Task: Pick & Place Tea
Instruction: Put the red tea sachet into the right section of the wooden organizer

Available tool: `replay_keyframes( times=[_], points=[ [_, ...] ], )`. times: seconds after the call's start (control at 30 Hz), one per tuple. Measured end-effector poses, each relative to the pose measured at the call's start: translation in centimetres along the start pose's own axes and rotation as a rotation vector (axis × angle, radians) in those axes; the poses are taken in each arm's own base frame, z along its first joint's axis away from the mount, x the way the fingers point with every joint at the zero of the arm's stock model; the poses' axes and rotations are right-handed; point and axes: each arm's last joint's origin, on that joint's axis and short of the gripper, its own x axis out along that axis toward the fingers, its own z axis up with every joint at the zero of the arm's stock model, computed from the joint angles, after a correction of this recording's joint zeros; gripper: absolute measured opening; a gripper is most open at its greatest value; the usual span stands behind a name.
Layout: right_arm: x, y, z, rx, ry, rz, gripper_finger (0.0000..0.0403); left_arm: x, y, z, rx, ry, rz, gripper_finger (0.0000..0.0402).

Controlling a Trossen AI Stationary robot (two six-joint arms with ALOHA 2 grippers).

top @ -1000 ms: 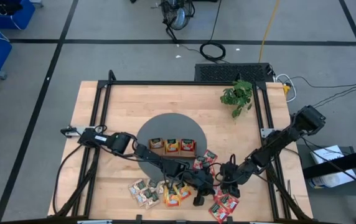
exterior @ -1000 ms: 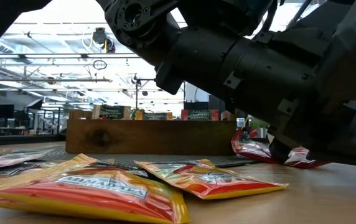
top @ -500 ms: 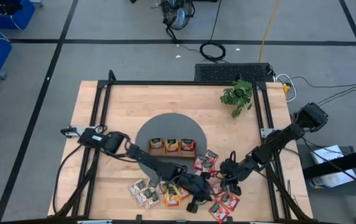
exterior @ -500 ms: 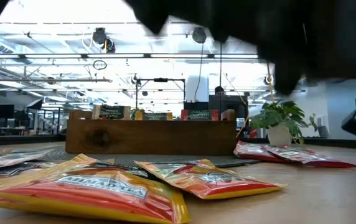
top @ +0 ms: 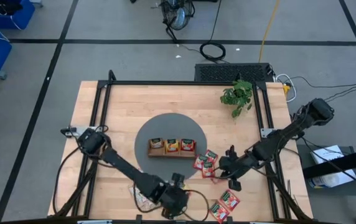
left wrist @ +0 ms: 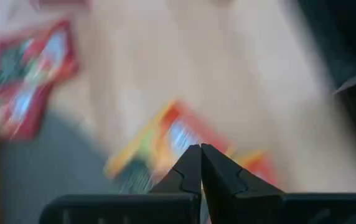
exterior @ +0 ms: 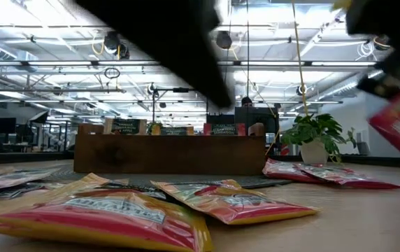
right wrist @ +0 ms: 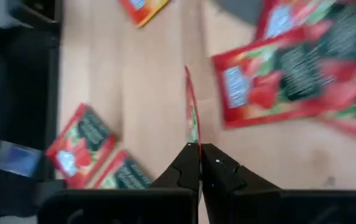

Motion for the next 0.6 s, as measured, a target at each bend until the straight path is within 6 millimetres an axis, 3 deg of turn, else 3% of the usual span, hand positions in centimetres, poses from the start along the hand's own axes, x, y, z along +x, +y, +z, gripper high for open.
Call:
replay_keyframes(
  times=[0.2,0.37,0.43,0.6],
  points=[
    [-3.3,0.1,5.2,-0.089,-0.022,-0.108,0.0000,-2.9,-1.3,-2.1,-0.047,-0.060,0.136,0.0005],
    [-5.2,-1.0,9.5,-0.113,0.039,-0.211,0.0000,-6.9,-1.2,-4.7,-0.151,-0.255,0.181,0.0007],
    [-5.1,-1.8,11.4,-0.125,0.098,-0.234,0.0000,-8.1,-1.1,-6.3,-0.169,-0.345,0.151,0.0004],
    [-3.3,-3.6,15.8,-0.174,0.238,-0.260,0.0000,-8.4,0.1,-10.5,-0.214,-0.495,0.138,0.0008]
  ],
)
